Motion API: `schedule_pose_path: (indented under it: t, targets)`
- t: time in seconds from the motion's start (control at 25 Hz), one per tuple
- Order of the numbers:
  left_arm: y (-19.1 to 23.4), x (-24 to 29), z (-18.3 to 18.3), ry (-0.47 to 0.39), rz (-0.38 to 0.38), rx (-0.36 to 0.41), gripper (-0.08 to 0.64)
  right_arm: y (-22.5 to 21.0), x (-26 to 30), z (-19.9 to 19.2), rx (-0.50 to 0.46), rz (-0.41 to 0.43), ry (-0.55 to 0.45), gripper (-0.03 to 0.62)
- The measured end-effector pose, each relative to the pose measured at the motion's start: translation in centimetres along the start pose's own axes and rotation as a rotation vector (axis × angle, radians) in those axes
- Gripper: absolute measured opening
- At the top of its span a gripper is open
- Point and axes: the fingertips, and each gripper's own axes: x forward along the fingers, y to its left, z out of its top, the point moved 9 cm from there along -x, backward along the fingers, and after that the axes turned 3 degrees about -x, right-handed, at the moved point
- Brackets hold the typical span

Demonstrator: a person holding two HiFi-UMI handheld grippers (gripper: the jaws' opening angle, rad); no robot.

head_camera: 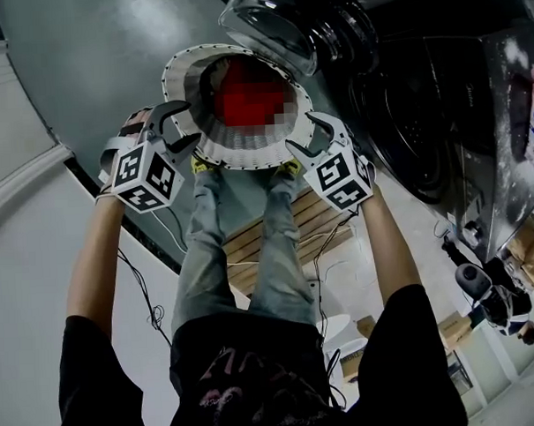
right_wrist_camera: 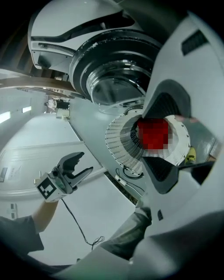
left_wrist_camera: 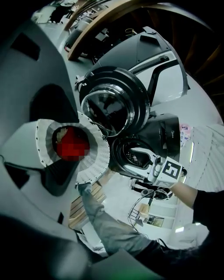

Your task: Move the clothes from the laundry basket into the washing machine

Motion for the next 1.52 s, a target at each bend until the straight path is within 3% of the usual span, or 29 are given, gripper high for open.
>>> schedule_pose_path:
  t: [0.24,0.56,1.08,1.52]
  targets:
    - [0.1,5.3,-2.0,0.042,-0.08,0.069,0.259,-0.1,4.2,-1.5,-0.101,0.07,0.061,0.276]
    - [0.3,12.3,-3.9,0.109,-0.129,0.206,0.261,-0.5,10.4,-3.3,-0.174,0.11,0.117,0.279]
    - [0.3,23.0,-7.3,0.131,-0.156,0.248,0.261,0.2,21.3,-7.0,-0.149,0.137,0.15,0.324]
    - [0.4,31.9,-8.8,0.173,-0.187,0.39,0.288,-0.2,29.2,-10.5,-0.188,0.1,0.251,0.348]
